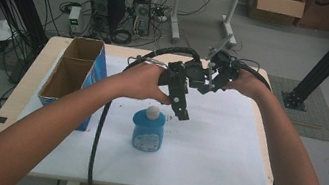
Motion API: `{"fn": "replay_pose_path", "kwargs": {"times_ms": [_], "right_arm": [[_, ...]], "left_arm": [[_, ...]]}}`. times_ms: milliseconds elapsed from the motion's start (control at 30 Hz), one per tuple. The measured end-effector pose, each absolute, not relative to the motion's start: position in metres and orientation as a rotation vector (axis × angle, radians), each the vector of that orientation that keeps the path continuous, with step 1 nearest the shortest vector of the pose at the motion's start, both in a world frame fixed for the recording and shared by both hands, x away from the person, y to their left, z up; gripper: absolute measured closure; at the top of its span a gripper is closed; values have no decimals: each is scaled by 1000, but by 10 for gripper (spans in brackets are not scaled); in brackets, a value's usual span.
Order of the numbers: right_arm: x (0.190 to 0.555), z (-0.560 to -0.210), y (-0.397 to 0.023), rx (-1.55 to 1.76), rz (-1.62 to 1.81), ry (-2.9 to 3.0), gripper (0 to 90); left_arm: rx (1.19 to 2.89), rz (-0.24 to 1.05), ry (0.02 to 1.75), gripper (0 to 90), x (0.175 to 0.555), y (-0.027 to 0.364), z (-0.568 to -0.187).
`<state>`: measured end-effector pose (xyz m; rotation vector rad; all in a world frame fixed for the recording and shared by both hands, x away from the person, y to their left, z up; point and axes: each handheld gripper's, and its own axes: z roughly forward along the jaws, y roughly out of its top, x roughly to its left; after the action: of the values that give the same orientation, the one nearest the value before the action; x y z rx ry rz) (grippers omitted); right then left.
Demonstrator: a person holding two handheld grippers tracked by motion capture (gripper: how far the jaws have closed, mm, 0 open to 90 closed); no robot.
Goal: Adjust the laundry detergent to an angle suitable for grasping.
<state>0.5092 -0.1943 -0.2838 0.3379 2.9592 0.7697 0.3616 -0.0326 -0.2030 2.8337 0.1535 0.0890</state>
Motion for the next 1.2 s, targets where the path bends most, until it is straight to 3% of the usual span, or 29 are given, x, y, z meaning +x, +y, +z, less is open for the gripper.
{"fn": "replay_pose_path", "kwargs": {"times_ms": [1200], "right_arm": [[501, -278, -193, 325, 764, 2949, 163]], "left_arm": [[2810, 114, 170, 193, 356, -30, -200]]}}
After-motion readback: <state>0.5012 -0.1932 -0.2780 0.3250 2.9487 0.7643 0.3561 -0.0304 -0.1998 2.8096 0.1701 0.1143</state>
